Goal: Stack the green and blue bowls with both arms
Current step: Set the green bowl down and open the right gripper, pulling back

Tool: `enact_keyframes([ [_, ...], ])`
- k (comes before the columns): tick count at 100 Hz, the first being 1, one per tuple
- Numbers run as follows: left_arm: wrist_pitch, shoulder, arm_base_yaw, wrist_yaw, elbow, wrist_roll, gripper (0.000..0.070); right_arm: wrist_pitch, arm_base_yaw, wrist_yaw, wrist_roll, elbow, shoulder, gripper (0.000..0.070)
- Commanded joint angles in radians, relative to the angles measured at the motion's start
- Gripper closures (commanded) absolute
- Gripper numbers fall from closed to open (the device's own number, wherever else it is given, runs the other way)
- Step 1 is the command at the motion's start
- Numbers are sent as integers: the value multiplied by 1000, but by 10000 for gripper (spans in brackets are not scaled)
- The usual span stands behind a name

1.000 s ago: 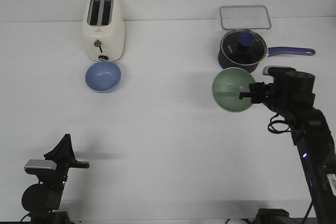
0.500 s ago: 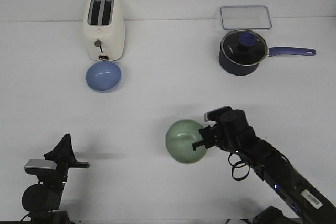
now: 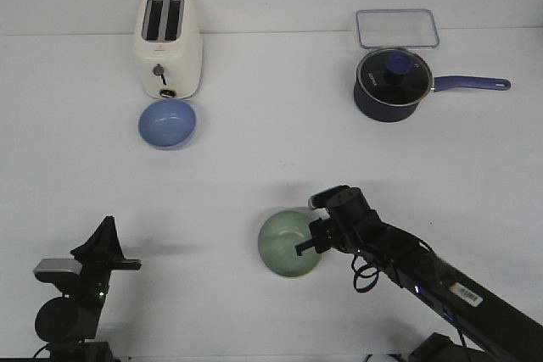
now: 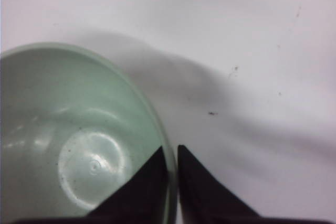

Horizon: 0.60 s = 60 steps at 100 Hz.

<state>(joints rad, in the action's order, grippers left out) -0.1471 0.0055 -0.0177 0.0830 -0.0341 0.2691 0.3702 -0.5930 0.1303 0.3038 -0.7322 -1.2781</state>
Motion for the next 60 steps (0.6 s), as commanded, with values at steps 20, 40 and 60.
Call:
enact_keyframes([
  [20, 1, -1, -2, 4, -3, 257, 688, -36, 95, 3, -40, -53, 111, 403],
  [40, 99, 0, -2, 9, -59, 353, 687, -74, 236, -32, -86, -31, 258, 405],
  [60, 203, 64, -2, 19, -202, 328, 685, -215, 313, -34, -76, 155, 416, 424],
])
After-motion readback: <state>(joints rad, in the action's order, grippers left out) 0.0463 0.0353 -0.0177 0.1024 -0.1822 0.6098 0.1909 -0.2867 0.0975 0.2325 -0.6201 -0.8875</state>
